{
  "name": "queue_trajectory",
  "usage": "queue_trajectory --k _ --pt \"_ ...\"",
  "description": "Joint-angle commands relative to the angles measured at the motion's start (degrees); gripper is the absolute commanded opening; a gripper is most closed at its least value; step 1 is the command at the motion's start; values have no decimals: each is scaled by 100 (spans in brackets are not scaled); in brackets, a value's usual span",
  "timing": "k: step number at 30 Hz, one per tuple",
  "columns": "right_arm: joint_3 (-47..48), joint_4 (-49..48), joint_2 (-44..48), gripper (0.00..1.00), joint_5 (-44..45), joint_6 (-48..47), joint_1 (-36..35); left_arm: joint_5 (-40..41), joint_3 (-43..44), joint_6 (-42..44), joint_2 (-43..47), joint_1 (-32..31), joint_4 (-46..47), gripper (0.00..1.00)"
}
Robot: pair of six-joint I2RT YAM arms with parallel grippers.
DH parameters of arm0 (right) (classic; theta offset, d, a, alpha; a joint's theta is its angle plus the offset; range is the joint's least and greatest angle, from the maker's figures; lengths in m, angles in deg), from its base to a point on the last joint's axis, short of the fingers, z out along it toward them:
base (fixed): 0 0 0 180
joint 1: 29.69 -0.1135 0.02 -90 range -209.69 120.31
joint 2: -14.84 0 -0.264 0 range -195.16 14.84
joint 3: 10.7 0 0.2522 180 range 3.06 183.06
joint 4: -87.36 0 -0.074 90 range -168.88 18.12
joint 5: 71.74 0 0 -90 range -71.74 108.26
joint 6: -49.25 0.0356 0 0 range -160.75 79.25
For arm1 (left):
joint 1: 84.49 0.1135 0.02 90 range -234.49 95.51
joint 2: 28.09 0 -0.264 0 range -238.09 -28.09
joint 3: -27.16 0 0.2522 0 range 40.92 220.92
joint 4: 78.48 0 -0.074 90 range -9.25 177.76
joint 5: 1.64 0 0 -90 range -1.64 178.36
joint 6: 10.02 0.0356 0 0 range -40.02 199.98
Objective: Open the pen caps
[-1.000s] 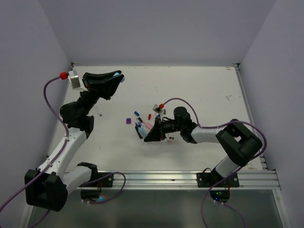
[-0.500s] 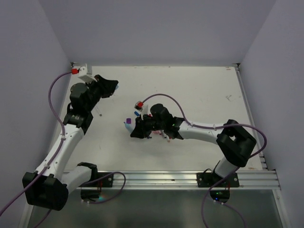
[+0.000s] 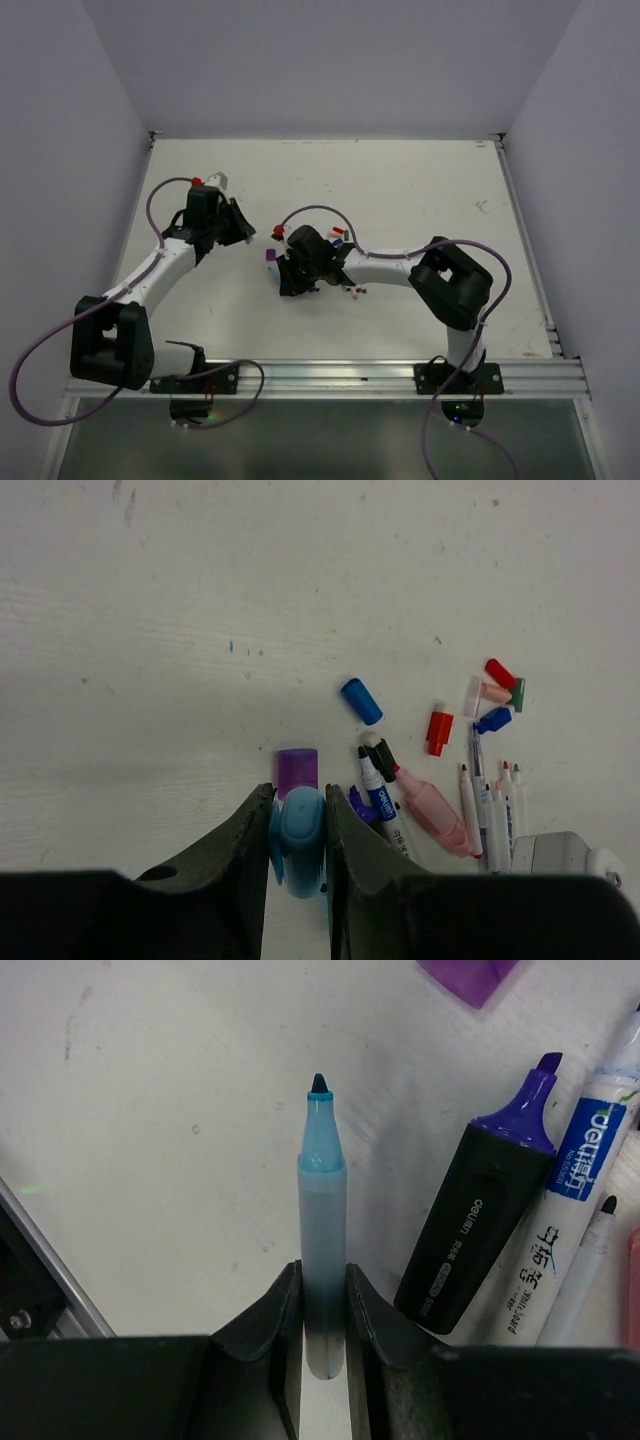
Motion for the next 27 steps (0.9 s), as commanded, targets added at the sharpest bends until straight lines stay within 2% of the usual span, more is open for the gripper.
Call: queue_trajectory --k 1,5,18,23,27 --pt "400 216 -155 1 6 84 -46 -536 -206 -121 -231 2 455 11" --pt "646 339 -366 9 -38 128 -37 -660 -356 -279 -643 -50 772 12" --pt "1007 620 -744 16 -56 339 -28 -326 -821 -499 -1383 -94 1397 15" --pt "998 682 -735 24 -20 366 -28 -107 -901 -526 -1409 -94 1670 23" --pt "990 761 -718 27 -20 366 -37 104 -883 -526 -1401 -86 1635 30"
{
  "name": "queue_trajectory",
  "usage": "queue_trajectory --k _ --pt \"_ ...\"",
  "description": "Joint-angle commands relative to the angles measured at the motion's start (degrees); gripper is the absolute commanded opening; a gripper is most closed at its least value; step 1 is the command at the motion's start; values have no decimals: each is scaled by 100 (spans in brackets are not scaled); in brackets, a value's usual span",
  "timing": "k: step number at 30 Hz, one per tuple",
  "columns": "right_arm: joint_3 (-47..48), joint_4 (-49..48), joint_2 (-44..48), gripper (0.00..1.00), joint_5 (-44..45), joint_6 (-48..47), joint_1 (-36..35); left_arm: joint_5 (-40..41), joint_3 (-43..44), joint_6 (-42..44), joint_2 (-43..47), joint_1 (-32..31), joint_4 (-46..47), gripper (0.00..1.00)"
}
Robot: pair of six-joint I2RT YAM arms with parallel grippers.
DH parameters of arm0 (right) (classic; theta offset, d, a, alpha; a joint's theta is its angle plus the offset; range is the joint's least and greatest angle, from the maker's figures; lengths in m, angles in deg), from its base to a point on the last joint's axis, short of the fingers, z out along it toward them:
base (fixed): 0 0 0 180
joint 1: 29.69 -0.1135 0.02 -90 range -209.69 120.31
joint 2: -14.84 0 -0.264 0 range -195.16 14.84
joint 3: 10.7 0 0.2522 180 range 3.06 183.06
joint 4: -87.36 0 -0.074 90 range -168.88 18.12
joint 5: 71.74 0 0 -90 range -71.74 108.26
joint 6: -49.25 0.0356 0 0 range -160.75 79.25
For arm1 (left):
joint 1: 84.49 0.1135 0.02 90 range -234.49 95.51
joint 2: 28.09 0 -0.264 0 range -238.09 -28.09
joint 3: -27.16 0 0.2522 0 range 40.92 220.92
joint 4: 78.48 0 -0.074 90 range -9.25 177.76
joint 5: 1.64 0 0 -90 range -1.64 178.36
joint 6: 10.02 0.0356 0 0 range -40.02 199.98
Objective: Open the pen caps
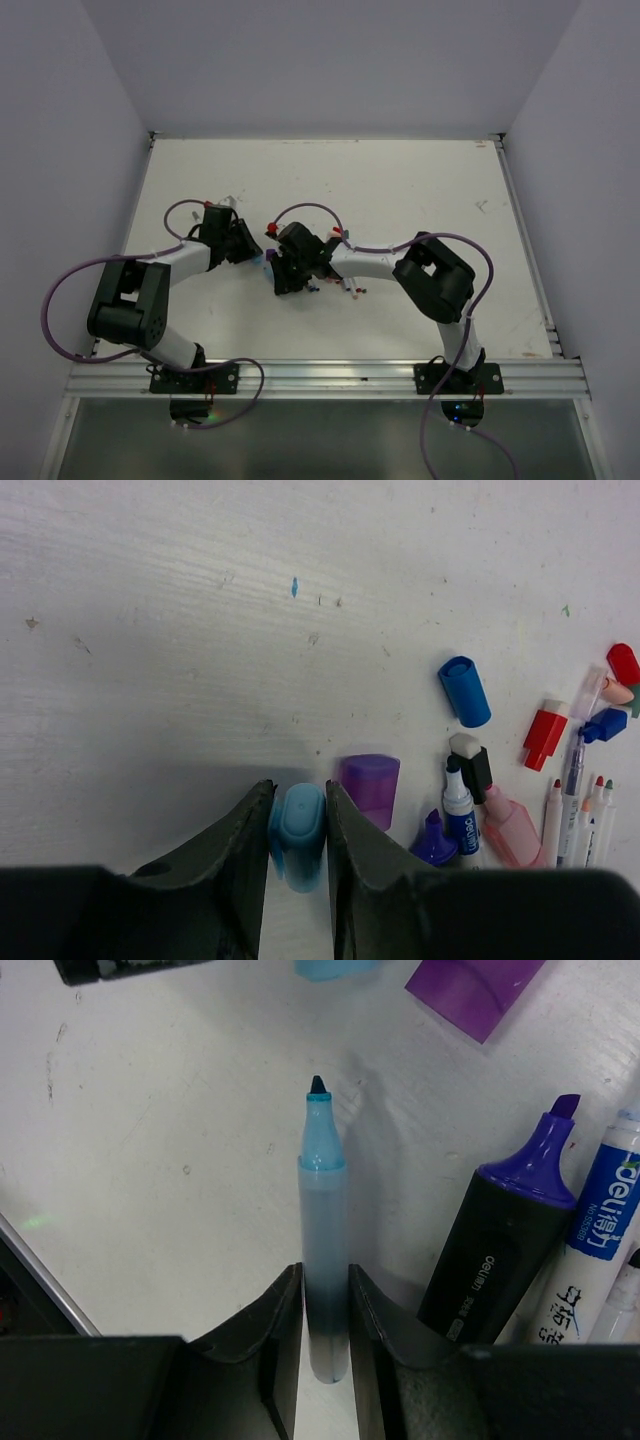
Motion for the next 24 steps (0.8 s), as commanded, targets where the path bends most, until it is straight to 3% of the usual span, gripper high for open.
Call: queue_trajectory --k 1,5,11,15,24 --pt "174 208 -7 29 -14 51 -37 288 4 -73 -19 -7 279 32" --pt "174 217 1 37 4 42 -28 297 30 -91 -11 -7 279 43" --pt "157 199 98 41 21 16 -37 332 92 -152 182 -7 174 63" --pt "95 173 335 49 100 -28 -28 569 320 -153 516 -7 -369 78" --pt "-326 146 1573 87 802 -397 -28 1729 1120 49 895 264 -1425 97"
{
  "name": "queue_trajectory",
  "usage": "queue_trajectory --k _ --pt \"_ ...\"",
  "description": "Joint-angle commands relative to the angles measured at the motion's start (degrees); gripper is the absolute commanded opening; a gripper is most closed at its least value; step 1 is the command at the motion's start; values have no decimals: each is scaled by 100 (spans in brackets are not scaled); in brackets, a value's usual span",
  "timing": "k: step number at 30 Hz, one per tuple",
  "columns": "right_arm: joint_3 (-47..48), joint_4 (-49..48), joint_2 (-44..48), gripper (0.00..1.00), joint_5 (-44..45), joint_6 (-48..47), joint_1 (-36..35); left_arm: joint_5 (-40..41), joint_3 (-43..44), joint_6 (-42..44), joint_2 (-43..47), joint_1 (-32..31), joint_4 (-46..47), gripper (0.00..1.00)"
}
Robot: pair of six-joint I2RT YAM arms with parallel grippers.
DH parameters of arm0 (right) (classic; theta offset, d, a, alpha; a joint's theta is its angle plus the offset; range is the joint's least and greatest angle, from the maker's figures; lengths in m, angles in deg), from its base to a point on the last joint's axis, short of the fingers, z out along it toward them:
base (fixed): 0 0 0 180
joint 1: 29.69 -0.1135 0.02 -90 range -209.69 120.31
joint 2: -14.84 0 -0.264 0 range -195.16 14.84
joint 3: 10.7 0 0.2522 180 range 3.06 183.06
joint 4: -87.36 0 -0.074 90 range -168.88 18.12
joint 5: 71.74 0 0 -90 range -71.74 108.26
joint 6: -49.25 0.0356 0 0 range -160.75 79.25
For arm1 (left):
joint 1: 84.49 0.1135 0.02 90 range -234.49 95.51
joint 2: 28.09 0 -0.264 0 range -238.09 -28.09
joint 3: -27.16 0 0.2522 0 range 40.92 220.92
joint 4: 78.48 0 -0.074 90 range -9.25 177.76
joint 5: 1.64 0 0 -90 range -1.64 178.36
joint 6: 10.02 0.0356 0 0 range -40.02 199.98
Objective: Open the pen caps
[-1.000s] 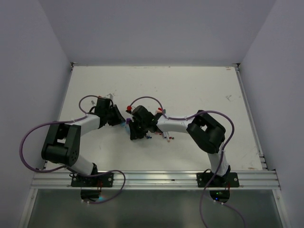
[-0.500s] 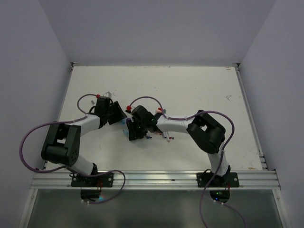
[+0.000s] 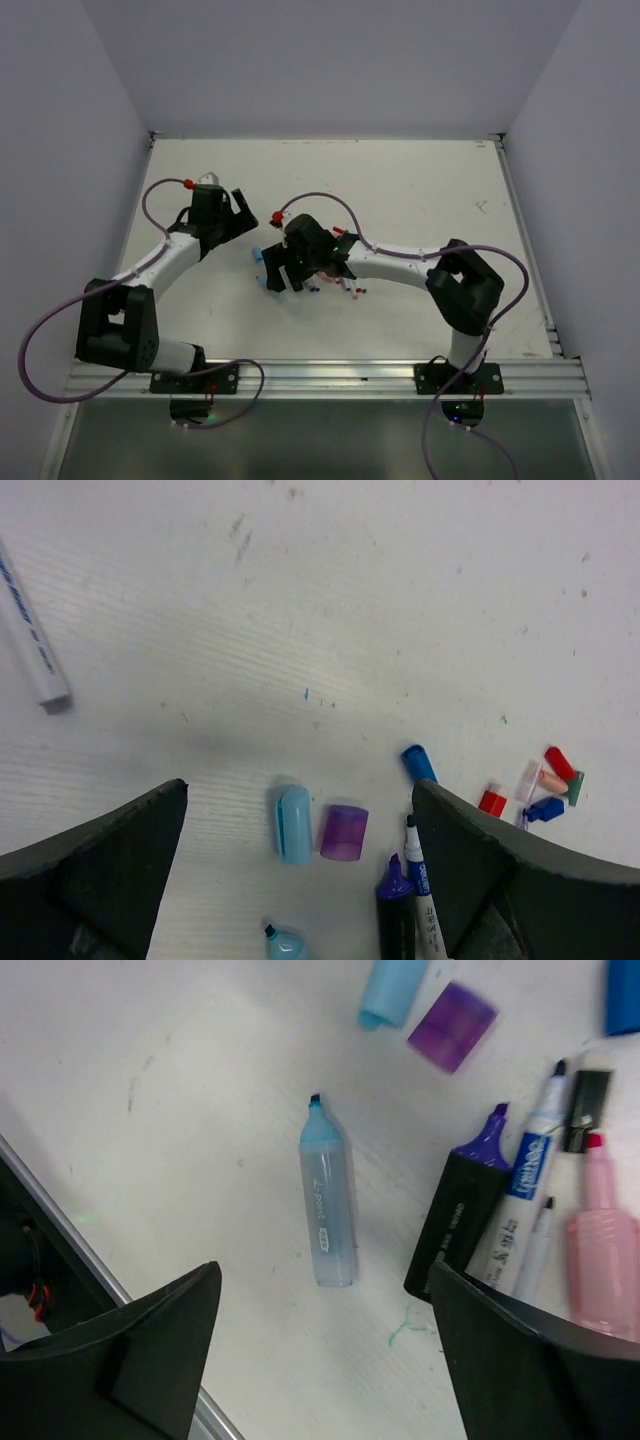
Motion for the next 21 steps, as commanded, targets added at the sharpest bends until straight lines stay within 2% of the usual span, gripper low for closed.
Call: queue_trajectory --k 1,7,10,15,21 --pt "-173 24 807 91 660 -279 -2 695 381 174 97 270 -525 97" --pt "-902 -300 1721 98 1435 -491 68 1240 864 218 -446 797 -885 97" --pt "-1237 -503 1915 99 1314 -324 252 1434 1399 227 -894 938 -1096 93" --pt "-1518 -731 1775 99 444 -113 595 1391 1998 236 -1563 1228 -1263 86" --pt "-1800 -987 1959 95 749 -270 648 1233 2649 315 -2398 1474 -1475 76"
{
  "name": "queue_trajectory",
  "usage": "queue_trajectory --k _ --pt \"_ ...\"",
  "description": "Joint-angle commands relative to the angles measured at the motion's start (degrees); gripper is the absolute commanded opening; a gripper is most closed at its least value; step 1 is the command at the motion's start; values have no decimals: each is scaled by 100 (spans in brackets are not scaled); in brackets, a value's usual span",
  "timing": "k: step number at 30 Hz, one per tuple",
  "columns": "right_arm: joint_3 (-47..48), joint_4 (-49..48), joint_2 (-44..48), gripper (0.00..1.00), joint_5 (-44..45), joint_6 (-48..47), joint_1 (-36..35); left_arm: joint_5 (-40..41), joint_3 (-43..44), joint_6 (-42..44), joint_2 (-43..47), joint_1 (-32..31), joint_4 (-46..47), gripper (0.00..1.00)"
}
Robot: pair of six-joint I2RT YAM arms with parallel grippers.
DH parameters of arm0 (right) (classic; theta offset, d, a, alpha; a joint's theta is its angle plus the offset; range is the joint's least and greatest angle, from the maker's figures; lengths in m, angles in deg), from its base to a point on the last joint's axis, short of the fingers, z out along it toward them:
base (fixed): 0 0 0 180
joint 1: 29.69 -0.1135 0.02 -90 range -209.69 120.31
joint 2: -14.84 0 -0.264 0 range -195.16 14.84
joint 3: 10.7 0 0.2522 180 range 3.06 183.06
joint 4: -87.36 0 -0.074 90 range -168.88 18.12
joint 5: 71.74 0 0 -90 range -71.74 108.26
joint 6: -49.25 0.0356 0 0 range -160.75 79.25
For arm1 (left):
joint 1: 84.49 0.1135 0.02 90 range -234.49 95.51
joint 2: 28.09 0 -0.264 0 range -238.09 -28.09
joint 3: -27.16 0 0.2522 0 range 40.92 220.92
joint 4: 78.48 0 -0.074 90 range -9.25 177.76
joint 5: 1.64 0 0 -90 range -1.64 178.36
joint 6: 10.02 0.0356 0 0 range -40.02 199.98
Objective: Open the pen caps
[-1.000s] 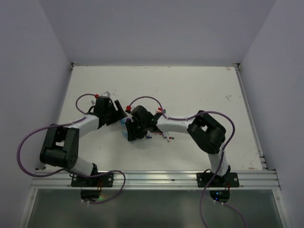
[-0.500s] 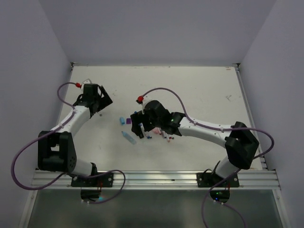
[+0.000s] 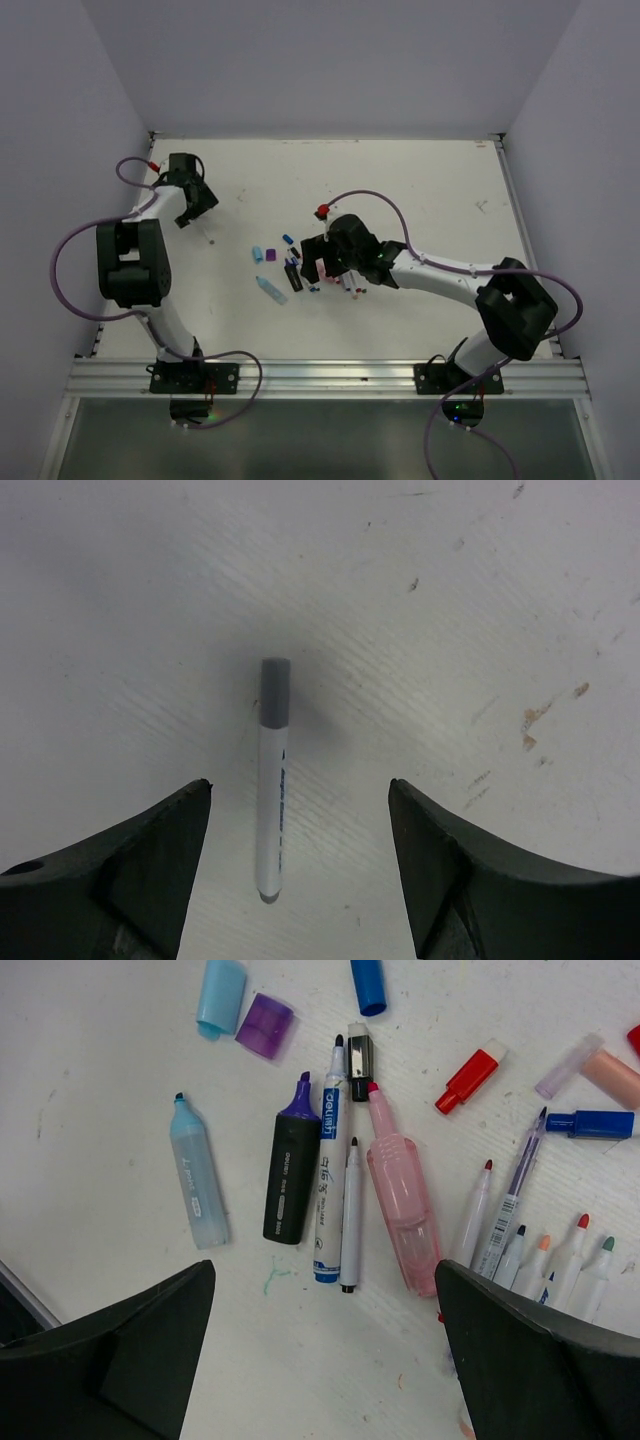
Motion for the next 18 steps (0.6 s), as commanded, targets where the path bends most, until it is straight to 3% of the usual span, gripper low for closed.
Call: queue_trajectory --k 1,8,18 --pt "-104 -381 241 95 110 -74 -38 28 448 155 -381 154 -251 74" --pt "-297 -574 409 94 418 -127 -29 -60 835 217 -919 286 -435 60" --pt "-315 -592 347 93 383 -109 -29 54 1407 375 -1480 462 -778 48"
